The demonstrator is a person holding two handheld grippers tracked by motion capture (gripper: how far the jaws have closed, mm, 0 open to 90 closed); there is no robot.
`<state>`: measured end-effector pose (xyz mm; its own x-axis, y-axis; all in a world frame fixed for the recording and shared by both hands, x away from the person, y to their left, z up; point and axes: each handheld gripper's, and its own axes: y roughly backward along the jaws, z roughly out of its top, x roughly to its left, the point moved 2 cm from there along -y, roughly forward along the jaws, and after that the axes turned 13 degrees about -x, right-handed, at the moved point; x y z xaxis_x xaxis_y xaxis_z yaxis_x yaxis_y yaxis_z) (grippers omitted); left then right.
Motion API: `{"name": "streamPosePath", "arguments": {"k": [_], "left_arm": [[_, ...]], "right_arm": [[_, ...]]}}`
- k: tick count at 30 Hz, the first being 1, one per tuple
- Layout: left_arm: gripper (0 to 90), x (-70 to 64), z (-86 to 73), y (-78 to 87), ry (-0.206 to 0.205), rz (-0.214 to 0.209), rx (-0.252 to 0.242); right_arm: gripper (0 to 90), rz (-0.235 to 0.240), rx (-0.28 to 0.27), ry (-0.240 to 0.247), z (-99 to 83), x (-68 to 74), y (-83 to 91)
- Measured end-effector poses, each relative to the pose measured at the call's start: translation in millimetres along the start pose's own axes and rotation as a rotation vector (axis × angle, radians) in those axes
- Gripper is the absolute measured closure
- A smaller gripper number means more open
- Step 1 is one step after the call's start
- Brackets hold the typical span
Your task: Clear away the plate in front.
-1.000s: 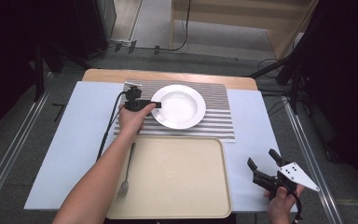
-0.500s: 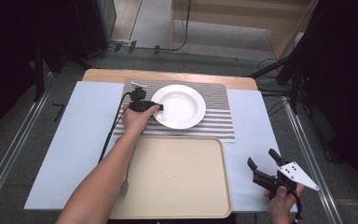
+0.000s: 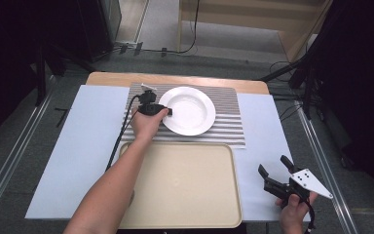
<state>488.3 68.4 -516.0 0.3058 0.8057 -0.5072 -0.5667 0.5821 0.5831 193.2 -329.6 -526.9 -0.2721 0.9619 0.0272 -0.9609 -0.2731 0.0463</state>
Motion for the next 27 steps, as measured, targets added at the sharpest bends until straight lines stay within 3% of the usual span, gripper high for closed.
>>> {"name": "streamPosePath", "arguments": {"k": [2,5,10,17,22,27], "left_arm": [[72.6,-2.8,1.1,1.1,-0.002,-0.007,-0.01],[77.6,-6.6,4.2,3.1,0.035,-0.062,-0.021],[81.7,-16.7,7.5,5.4,0.015,-0.062,-0.043],[81.8,-3.3,5.3,4.3,0.094,-0.09,-0.044],[81.8,-3.1,8.0,8.9,0.072,-0.076,-0.056],[81.8,0.8,12.2,17.9,0.076,-0.099,-0.066]], "right_arm": [[13.5,-0.001,-0.001,-0.002,0.0,-0.3,0.0],[13.5,-0.001,0.0,-0.001,-0.1,0.0,-0.2],[13.5,0.002,0.002,0.002,-0.3,0.4,-0.6],[13.5,0.001,-0.001,-0.001,-0.6,-0.3,-0.5],[13.5,0.001,-0.002,0.0,-0.6,0.2,-0.8],[13.5,0.0,-0.004,0.0,-0.6,-0.3,-0.8]]}}
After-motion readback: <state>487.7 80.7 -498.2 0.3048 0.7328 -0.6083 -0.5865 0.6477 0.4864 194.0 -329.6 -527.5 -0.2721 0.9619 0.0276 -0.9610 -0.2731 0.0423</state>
